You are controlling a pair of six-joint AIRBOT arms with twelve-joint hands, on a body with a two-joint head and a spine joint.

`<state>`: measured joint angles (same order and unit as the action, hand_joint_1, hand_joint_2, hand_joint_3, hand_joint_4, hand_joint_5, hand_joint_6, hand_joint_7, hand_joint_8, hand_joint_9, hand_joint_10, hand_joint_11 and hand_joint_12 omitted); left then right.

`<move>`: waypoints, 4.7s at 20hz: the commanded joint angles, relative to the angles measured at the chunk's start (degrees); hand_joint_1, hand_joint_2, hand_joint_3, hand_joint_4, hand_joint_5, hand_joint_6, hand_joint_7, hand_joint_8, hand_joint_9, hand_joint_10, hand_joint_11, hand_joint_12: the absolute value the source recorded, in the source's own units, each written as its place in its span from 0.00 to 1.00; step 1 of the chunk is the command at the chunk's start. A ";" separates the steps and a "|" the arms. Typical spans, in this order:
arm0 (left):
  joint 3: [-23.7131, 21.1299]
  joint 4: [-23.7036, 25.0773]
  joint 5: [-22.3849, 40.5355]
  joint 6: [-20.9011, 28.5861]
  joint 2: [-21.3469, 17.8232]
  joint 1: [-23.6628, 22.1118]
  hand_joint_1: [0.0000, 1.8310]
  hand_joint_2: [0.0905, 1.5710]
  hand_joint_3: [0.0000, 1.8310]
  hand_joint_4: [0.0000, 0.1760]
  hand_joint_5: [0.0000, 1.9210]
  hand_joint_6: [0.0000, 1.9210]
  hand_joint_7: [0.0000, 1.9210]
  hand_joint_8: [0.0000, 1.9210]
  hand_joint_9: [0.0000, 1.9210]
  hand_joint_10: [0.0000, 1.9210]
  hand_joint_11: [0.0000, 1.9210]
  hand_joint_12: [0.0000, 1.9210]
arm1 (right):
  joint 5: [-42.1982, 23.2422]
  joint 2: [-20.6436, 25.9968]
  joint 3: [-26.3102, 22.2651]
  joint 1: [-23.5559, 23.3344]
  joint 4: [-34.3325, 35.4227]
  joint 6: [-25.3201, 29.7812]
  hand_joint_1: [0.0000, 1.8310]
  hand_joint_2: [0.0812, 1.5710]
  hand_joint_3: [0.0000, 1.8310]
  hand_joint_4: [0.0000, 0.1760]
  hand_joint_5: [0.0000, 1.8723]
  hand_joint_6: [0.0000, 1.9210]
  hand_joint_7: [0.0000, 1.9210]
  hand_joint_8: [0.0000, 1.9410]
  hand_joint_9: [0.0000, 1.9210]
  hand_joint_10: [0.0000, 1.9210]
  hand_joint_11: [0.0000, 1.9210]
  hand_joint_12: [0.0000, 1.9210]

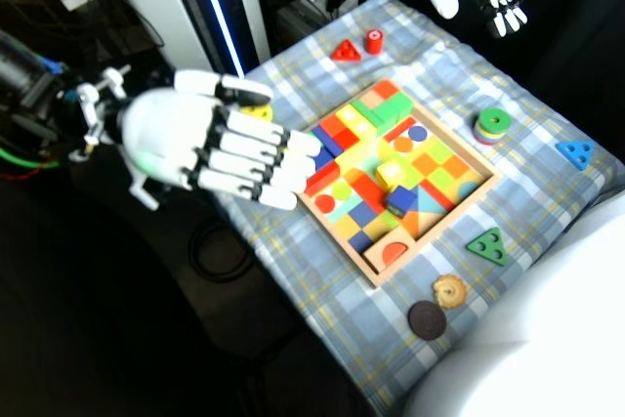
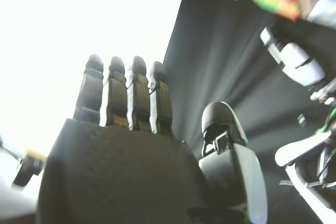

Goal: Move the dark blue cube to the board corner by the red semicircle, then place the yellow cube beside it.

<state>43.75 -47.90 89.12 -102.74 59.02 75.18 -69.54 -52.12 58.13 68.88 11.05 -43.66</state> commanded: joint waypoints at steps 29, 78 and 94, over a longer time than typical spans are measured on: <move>0.85 3.25 5.20 0.39 0.24 -0.81 0.18 0.87 0.00 0.46 0.11 0.00 0.09 0.00 0.08 0.00 0.00 0.00 | 27.24 -13.77 25.64 -27.91 -36.15 23.42 0.00 0.63 0.00 0.54 0.19 0.00 0.04 0.00 0.00 0.00 0.00 0.00; 0.76 3.20 4.66 0.43 0.38 -0.72 0.23 0.87 0.00 0.22 0.15 0.00 0.11 0.00 0.09 0.00 0.00 0.00 | 33.32 -11.28 22.76 -26.79 -33.00 11.56 0.00 0.65 0.01 0.81 0.15 0.00 0.01 0.00 0.00 0.00 0.00 0.00; 0.91 3.25 4.27 0.41 0.31 -0.69 0.23 0.87 0.00 0.14 0.16 0.00 0.11 0.00 0.10 0.00 0.00 0.00 | 39.94 -6.89 23.59 -26.74 -34.35 11.53 0.00 0.61 0.00 0.92 0.14 0.00 0.00 0.00 0.00 0.00 0.00 0.00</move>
<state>44.27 -47.13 86.98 -102.69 59.13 74.76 -26.44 -59.02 81.38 42.87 -24.56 -32.01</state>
